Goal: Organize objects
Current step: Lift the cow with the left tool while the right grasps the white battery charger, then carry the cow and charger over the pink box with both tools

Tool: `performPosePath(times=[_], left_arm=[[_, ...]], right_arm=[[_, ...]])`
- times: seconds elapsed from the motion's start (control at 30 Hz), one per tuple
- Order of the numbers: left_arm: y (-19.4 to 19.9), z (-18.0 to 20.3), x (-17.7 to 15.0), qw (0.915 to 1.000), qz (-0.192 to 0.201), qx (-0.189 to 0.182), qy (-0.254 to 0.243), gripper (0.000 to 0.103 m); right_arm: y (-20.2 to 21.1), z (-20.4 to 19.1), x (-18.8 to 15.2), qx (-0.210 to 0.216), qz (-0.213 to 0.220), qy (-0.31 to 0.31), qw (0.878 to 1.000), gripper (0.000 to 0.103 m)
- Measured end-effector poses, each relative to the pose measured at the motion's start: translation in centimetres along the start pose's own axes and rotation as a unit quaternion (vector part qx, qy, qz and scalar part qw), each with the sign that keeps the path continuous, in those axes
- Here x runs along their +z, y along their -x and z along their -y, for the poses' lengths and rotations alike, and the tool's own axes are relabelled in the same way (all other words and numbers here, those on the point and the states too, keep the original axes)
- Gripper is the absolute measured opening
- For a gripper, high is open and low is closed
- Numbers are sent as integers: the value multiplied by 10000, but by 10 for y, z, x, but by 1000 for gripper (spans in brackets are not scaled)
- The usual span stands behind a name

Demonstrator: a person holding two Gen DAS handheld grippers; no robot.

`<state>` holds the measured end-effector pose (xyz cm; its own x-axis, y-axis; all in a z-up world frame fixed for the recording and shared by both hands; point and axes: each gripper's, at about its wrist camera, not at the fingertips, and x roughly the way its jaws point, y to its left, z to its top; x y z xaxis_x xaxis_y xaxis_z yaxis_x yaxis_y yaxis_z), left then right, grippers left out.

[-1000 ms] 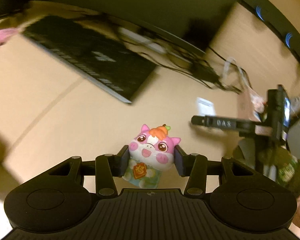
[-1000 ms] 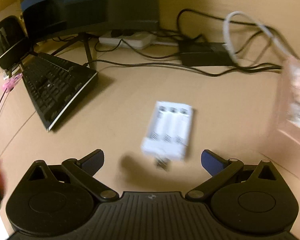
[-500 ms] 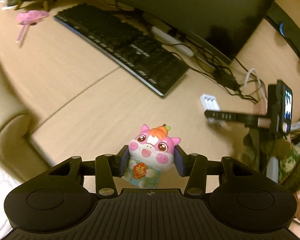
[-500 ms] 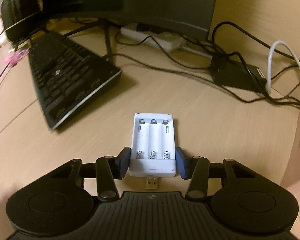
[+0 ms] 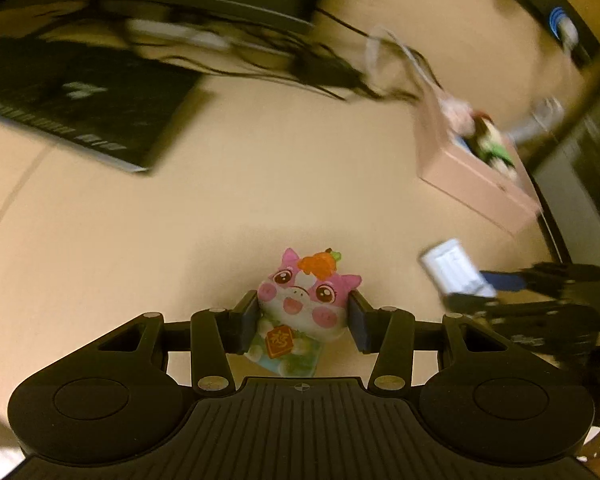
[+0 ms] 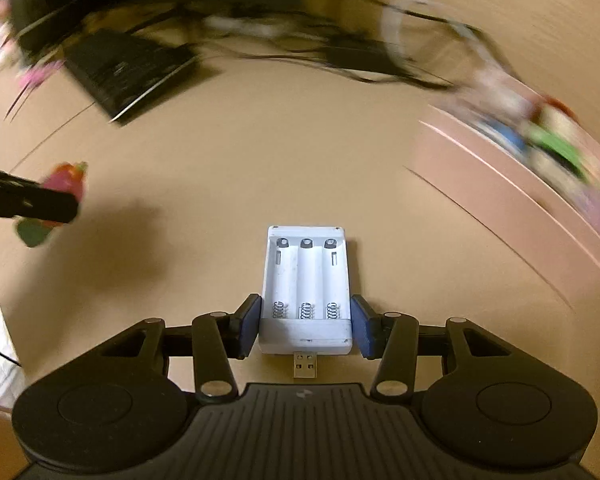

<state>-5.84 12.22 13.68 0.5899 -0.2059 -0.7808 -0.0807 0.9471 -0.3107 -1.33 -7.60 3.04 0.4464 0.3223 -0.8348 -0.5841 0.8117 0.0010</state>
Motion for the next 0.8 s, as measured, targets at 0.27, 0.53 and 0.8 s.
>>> performPosePath(times=[0.27, 0.53, 0.8], left_arm=[[-37, 97, 77, 9881, 435, -873, -1191, 51], [-108, 183, 145, 9618, 1634, -1172, -1857, 55], [-174, 195, 132, 9741, 1037, -569, -1929, 54]], right_arm=[[89, 63, -41, -534, 787, -1525, 9837, 47], [124, 93, -70, -958, 1207, -2359, 9595, 47], [132, 109, -89, -1204, 1235, -2625, 9494, 47]])
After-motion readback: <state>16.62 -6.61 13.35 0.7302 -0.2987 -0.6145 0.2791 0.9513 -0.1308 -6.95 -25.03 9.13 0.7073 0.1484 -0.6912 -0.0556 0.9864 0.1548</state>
